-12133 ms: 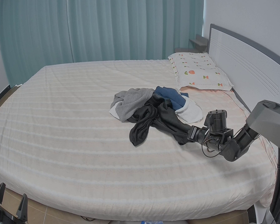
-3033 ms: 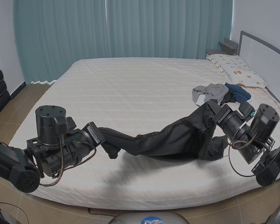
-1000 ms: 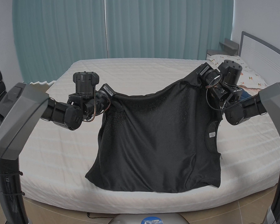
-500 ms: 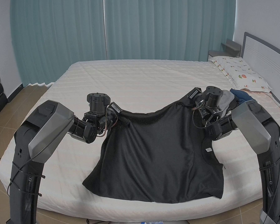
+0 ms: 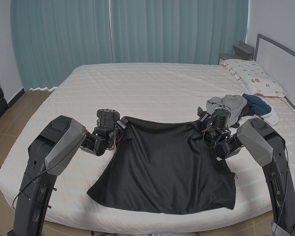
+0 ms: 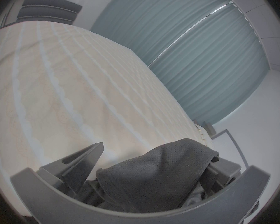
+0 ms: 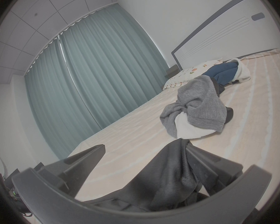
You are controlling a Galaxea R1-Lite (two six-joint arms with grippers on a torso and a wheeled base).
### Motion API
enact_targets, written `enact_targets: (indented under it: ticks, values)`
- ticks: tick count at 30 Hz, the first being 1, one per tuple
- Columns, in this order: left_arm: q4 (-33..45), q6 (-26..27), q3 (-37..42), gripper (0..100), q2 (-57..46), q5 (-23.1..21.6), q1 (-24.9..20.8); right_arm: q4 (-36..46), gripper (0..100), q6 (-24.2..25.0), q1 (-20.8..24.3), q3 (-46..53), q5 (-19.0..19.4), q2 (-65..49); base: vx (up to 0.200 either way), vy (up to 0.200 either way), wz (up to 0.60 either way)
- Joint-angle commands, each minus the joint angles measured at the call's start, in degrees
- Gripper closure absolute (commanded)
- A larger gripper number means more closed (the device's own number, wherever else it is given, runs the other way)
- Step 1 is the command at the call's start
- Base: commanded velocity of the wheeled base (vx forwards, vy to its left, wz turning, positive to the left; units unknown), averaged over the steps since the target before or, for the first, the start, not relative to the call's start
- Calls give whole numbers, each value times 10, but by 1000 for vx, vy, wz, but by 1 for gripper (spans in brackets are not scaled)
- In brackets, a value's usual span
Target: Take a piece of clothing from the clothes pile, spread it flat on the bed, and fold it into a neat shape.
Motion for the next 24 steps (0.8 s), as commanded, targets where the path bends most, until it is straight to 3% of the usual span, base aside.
enact_targets:
  ticks: [1, 4, 8, 15, 20, 24]
  values:
    - [45, 0, -72, 0, 43, 55, 21, -4, 0, 5, -30, 2, -3, -2, 0, 0, 0]
    - [52, 0, -139, 0, 68, 102, 36, -14, 0, 15, -46, -16, -13, -11, 0, 0, 0]
    - [59, 1, -156, 0, 73, 105, 44, -18, 0, 23, -52, -30, -18, -10, 0, 0, 0]
    - [224, 50, -146, 0, 70, 85, 45, 12, 0, 17, -48, 39, -11, -15, 0, 0, 0]
    - [237, 37, -96, 0, 21, 29, 43, 14, 0, 17, -48, 106, 8, -53, 0, 0, 0]
    - [231, 3, -30, 0, -53, -53, 48, 13, 0, 17, -51, 163, 30, -93, 0, 0, 0]
